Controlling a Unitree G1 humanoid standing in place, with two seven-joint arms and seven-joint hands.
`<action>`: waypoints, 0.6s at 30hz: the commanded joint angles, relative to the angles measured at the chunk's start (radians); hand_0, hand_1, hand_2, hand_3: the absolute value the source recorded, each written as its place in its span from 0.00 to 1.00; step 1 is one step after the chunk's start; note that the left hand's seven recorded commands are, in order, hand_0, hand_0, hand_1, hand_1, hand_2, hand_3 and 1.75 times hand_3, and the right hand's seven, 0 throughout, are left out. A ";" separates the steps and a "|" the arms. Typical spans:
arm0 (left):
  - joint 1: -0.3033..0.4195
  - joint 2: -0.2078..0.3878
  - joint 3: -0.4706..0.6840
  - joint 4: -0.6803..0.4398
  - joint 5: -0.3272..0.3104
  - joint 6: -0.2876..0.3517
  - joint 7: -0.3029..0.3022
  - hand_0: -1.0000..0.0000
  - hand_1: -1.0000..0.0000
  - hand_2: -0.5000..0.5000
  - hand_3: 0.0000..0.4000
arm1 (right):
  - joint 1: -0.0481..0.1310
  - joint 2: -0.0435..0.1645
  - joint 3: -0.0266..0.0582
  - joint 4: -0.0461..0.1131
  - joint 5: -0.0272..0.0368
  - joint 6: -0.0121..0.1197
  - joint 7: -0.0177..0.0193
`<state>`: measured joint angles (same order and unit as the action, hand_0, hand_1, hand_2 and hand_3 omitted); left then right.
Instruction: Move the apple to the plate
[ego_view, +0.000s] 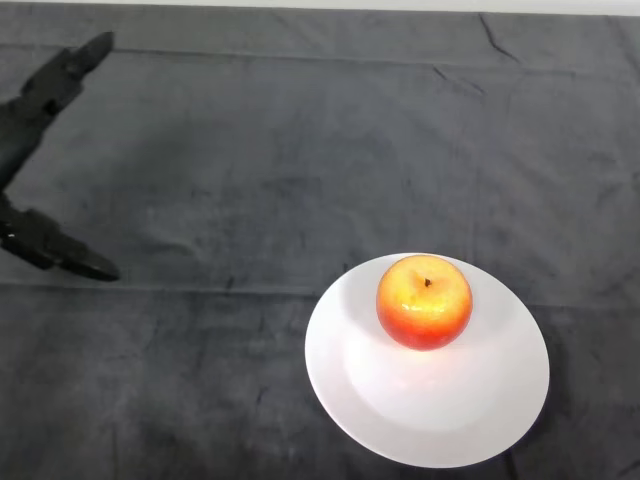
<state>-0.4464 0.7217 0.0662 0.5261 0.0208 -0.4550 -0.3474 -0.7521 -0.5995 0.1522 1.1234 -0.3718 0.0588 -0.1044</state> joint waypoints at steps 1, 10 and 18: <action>0.039 0.054 0.052 0.038 -0.018 -0.024 -0.005 1.00 1.00 0.50 0.00 | 0.045 -0.009 -0.0098 0.000 0.0081 0.011 0.0086; 0.063 0.096 0.124 0.117 -0.048 -0.070 -0.008 1.00 1.00 0.50 0.00 | 0.043 -0.009 -0.0093 0.004 0.0075 0.010 0.0082; 0.071 0.128 0.177 0.200 -0.070 -0.108 -0.010 1.00 1.00 0.50 0.00 | 0.041 -0.008 -0.0088 0.009 0.0069 0.008 0.0077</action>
<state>-0.4083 0.7695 0.2215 0.7155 -0.0268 -0.5434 -0.3494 -0.7521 -0.5993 0.1533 1.1240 -0.3720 0.0588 -0.1042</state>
